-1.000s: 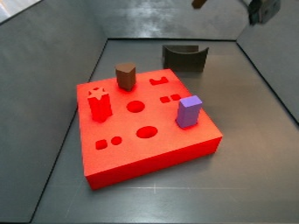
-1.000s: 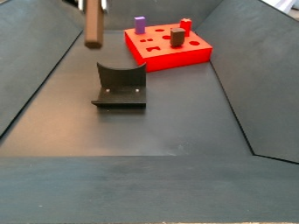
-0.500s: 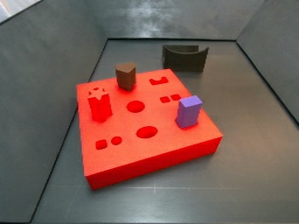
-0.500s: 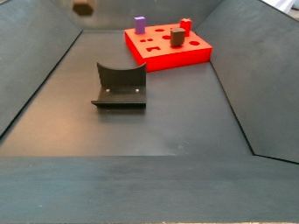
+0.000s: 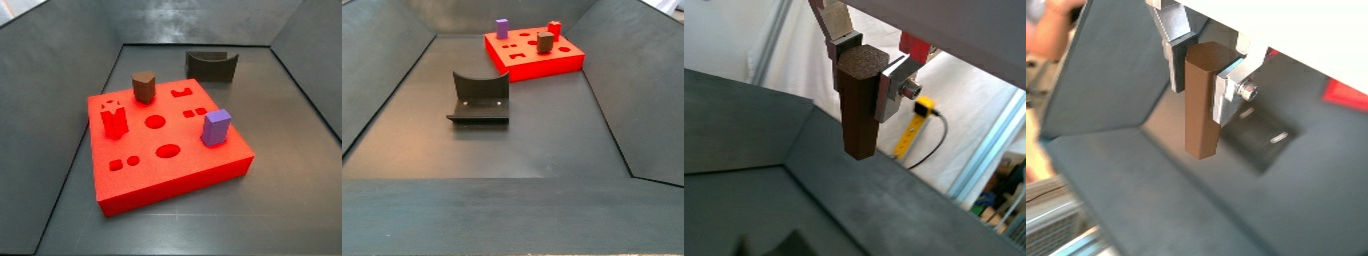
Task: Pick up the hexagon object. Move up. Place the hexagon object on the fixture. Regrasp the hexagon object. Move to above the board. Insert the hexagon object.
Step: Move to above the board.
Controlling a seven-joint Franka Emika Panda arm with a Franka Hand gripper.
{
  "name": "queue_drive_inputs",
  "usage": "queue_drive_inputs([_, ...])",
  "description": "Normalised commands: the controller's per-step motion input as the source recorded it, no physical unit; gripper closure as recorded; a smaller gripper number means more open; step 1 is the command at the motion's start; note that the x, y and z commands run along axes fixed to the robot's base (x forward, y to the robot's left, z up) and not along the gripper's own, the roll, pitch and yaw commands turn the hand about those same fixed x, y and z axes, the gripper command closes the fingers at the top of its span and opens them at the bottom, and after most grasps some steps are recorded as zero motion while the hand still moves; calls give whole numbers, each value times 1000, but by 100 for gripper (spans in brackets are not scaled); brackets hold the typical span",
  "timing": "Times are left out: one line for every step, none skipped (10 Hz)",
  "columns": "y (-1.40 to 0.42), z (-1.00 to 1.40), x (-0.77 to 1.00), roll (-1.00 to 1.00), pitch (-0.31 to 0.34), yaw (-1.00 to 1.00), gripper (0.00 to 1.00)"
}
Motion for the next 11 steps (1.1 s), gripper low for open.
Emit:
queue_drive_inputs([-1000, 137, -719, -1000, -73, -41, 100])
queue_drive_inputs([-1000, 141, -725, -1000, -82, -48, 100])
queue_drive_inputs([-1000, 145, -741, -1000, -88, -52, 100])
queue_drive_inputs([-1000, 137, -760, -1000, -92, -57, 100])
queue_drive_inputs([-1000, 146, -790, -1000, -99, -65, 100])
queue_drive_inputs([-1000, 146, -830, -1000, -111, -69, 100])
queue_drive_inputs([-812, 113, -745, -1000, -128, -72, 100])
queue_drive_inputs([-624, 85, -598, -1000, -132, -77, 100])
queue_drive_inputs([-286, 43, -334, -958, -137, -68, 100])
queue_drive_inputs([-110, 10, -187, -731, -104, -47, 100])
queue_drive_inputs([-23, 1, -83, -441, -60, -20, 100])
